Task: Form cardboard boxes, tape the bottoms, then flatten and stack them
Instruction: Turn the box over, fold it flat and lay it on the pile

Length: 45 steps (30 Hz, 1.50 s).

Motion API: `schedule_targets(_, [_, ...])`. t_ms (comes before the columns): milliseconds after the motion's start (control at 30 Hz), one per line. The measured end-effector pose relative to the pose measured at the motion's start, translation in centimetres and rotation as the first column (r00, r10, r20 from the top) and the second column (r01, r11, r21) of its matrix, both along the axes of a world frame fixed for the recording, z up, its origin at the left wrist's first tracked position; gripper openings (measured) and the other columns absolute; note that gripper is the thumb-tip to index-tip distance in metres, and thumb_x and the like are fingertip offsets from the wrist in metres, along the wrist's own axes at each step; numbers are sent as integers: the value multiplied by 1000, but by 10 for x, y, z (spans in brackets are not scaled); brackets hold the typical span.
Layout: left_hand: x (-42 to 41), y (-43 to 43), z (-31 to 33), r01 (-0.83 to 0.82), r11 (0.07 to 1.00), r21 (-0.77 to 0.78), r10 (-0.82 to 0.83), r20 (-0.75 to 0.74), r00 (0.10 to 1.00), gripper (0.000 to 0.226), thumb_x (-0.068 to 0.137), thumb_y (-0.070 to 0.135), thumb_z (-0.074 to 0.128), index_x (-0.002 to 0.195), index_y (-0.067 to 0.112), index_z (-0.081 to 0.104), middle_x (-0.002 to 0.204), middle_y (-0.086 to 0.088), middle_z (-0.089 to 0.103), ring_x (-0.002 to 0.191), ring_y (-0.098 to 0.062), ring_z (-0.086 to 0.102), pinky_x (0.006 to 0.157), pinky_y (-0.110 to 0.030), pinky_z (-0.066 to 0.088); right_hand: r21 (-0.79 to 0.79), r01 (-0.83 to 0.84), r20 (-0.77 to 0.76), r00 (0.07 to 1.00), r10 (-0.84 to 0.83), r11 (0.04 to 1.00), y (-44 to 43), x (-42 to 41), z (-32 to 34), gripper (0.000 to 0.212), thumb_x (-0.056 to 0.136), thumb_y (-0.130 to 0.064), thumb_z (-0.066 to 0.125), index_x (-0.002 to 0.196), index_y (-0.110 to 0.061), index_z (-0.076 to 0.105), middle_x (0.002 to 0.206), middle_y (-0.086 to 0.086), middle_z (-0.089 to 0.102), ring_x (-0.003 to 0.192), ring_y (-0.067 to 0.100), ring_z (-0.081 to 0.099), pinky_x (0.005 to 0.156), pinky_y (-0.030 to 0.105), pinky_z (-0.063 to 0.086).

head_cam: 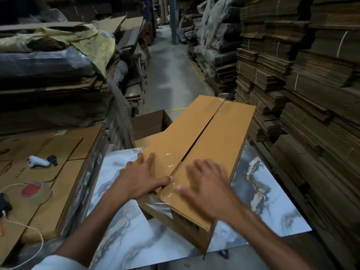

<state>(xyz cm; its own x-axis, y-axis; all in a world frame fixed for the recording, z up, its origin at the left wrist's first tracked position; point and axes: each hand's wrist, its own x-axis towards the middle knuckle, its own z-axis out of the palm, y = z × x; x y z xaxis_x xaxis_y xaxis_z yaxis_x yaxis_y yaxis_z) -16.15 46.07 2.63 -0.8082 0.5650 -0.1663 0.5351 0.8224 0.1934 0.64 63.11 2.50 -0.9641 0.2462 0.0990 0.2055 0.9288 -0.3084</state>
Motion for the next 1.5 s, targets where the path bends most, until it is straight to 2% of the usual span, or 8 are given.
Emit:
schedule_targets(133, [2, -1, 12, 17, 999, 38, -17, 18, 1000, 113, 62, 100, 37, 151, 31, 30, 138, -8, 49, 125, -35, 52, 96, -45, 46, 59, -128, 134, 984, 119, 990, -34, 11, -5, 93, 85, -85, 33, 158, -32, 9, 167, -2, 1, 154, 37, -11, 122, 58, -11])
schedule_targets(467, [1, -16, 61, -330, 748, 576, 49, 448, 893, 79, 71, 91, 43, 115, 28, 63, 127, -10, 67, 104, -28, 65, 93, -55, 53, 24, -113, 103, 989, 110, 993, -13, 20, -1, 74, 92, -75, 31, 151, -31, 24, 161, -6, 19, 155, 34, 0, 124, 57, -4])
schedule_targets(600, [-7, -27, 75, -371, 743, 558, 27, 529, 849, 102, 55, 93, 57, 130, 24, 62, 126, -6, 66, 105, -30, 67, 83, -47, 57, 21, -122, 144, 983, 118, 992, -2, 25, 5, 84, 87, -85, 18, 154, -33, 26, 164, -7, 19, 156, 27, 0, 125, 53, -5])
schedule_targets(867, [18, -16, 70, -466, 629, 622, 49, 567, 822, 43, 89, 63, 54, 116, 31, 65, 133, -8, 62, 111, -32, 64, 90, -49, 52, 20, -241, 179, 956, 234, 970, 24, 32, 13, 85, 82, -88, 37, 154, -48, 15, 168, -11, 8, 154, 23, 0, 122, 52, 5])
schedule_targets(1200, [62, -24, 9, 89, 814, 574, -24, -120, 993, 93, 67, 71, 79, 148, 40, 43, 125, 27, 53, 106, 6, 56, 86, -14, 49, 76, -193, 150, 972, 180, 978, 20, 15, 21, 66, 90, -86, 12, 138, -51, 41, 155, -8, 32, 132, 25, 31, 105, 50, 25])
schedule_targets(1300, [47, -25, -5, 19, 846, 533, 148, -269, 952, 42, 89, 55, 67, 120, 27, 69, 89, 4, 75, 77, -22, 71, 66, -36, 57, 148, -158, 128, 982, 140, 976, 12, 9, 19, 72, 86, -90, 10, 126, -44, 48, 134, -2, 44, 116, 26, 39, 97, 52, 31])
schedule_targets(1400, [34, -28, -3, 14, 840, 542, 183, -307, 934, 63, 107, 51, 30, 63, 12, 54, 43, 6, 46, 34, -15, 48, 42, -28, 44, 173, -83, 154, 987, 56, 981, 4, 5, 19, 78, 81, -93, 17, 122, -36, 51, 126, 2, 42, 115, 31, 39, 98, 56, 32])
schedule_targets(1500, [44, -25, 16, 121, 914, 388, 44, -390, 920, 28, 87, 15, 58, 84, -8, 73, 40, 5, 36, 33, -5, 18, 40, -11, 10, 138, 13, 119, 992, -30, 990, -6, 3, 21, 49, 86, -70, 42, 109, -27, 51, 120, 3, 35, 112, 33, 40, 98, 57, 35])
